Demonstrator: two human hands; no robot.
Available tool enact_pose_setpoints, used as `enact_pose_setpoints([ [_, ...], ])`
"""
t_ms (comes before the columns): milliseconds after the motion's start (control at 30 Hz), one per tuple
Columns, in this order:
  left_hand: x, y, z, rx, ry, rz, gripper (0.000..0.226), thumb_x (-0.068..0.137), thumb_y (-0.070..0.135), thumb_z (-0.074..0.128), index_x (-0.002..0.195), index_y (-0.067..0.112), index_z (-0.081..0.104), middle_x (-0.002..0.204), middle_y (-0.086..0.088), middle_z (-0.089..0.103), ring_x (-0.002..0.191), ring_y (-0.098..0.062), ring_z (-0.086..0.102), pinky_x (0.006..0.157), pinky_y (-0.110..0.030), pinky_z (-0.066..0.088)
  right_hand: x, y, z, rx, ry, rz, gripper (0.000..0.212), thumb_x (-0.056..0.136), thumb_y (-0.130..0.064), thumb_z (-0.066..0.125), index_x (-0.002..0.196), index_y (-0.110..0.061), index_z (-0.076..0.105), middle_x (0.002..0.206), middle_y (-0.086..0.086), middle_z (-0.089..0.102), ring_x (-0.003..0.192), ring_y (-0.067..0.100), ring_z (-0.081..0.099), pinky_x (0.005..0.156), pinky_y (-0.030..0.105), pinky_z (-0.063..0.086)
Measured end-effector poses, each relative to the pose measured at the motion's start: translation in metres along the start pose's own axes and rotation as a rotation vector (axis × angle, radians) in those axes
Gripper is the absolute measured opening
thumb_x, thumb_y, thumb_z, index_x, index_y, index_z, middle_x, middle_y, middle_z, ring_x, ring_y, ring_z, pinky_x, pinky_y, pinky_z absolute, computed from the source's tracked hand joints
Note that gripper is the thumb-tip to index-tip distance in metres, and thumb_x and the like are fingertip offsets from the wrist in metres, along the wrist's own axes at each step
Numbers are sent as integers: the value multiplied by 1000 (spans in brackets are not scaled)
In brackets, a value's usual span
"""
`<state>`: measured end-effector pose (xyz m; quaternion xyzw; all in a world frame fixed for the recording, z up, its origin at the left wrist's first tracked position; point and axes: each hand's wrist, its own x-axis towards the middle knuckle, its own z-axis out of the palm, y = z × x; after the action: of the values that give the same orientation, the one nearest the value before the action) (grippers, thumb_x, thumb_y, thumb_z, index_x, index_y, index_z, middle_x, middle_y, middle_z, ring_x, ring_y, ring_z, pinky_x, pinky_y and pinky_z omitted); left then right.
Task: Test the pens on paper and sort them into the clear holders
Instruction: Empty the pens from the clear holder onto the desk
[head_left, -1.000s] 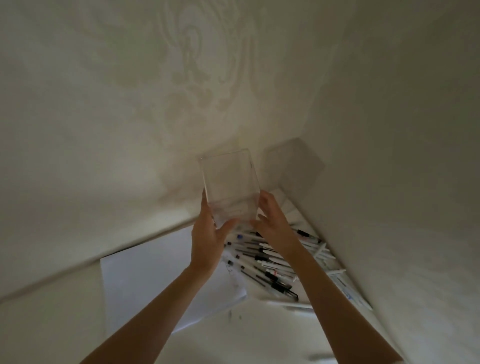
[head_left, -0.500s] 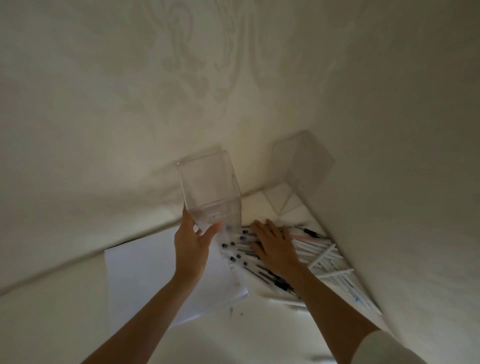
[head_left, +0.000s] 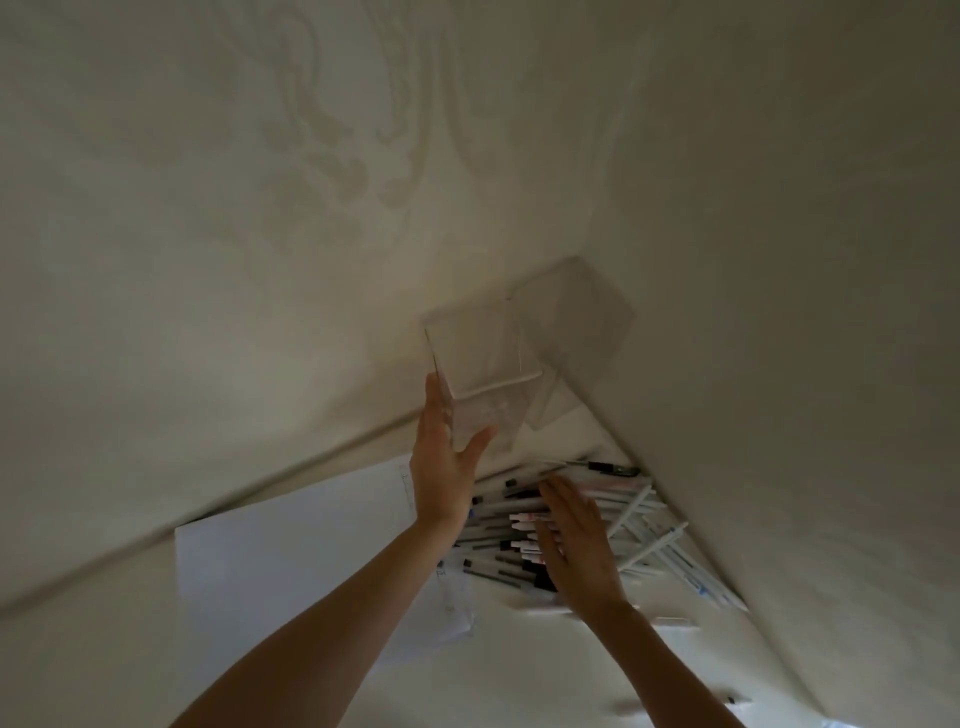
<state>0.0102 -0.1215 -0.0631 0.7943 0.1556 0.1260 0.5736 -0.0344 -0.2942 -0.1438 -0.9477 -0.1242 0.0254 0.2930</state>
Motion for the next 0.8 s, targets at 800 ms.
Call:
enact_pose_setpoints([
  [800,-32,-140,-157,869,-503,345,55,93,55,29,121,15,53,129,-13,54,120,-26,47,97,-36,35,-52,-78,77,-221,-63,-207,40,91,-23,38,124,-12,57,140,5,51,135,20,34,113,41,17],
])
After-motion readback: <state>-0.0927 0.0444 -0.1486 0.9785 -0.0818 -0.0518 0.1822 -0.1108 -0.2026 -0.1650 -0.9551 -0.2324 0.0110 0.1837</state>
